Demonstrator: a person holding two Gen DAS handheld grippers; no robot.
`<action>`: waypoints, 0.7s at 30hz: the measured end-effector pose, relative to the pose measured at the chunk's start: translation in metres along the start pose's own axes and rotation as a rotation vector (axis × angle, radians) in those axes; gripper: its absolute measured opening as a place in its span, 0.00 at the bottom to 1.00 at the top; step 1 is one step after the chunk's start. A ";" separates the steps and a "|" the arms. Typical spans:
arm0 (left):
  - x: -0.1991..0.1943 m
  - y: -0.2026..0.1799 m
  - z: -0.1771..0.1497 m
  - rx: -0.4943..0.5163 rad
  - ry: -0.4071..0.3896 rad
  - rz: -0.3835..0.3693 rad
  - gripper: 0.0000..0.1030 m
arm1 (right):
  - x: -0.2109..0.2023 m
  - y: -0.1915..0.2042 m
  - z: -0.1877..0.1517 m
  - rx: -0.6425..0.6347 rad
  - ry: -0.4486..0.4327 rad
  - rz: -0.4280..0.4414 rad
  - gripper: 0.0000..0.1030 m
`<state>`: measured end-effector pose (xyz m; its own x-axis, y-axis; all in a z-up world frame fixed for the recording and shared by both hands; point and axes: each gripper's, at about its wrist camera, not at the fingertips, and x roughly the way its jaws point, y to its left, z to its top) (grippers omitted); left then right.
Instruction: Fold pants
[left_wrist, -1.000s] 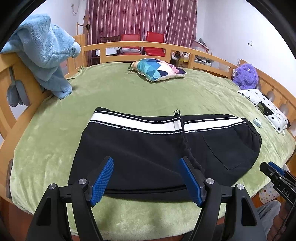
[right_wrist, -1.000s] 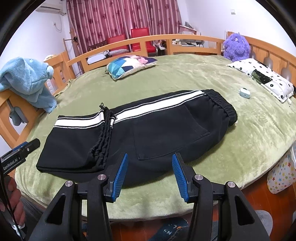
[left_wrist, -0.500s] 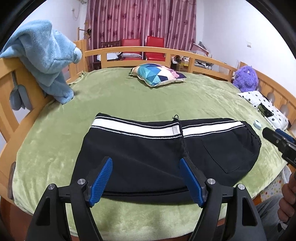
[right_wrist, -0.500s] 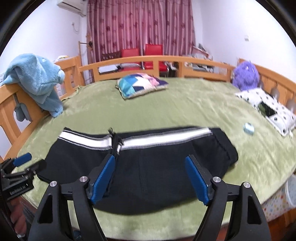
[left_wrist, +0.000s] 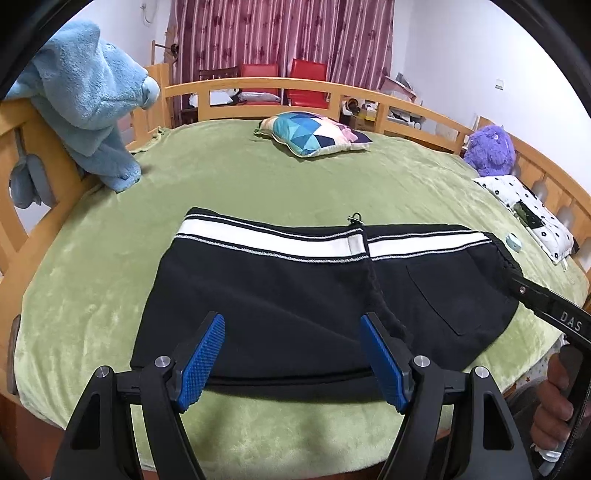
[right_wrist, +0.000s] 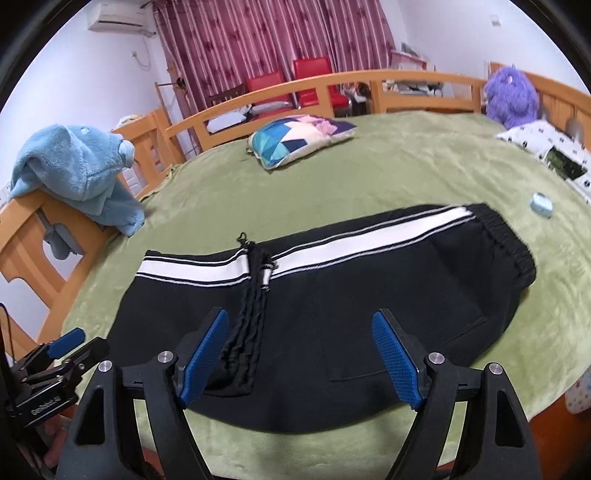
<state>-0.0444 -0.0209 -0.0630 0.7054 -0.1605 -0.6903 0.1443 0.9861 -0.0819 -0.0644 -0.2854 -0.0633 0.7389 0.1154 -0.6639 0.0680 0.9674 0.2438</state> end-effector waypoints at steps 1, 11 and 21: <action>0.003 0.003 -0.001 -0.008 0.004 0.002 0.72 | 0.000 0.000 -0.002 0.000 0.000 -0.003 0.78; 0.027 0.054 -0.010 -0.121 0.088 0.007 0.72 | 0.017 -0.006 -0.008 -0.039 0.044 -0.065 0.78; 0.041 0.121 -0.040 -0.217 0.137 0.016 0.72 | 0.021 -0.006 -0.013 -0.127 0.046 -0.138 0.78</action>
<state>-0.0259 0.0937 -0.1303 0.6038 -0.1518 -0.7826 -0.0293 0.9768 -0.2121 -0.0575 -0.2859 -0.0876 0.6967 -0.0128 -0.7173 0.0794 0.9951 0.0594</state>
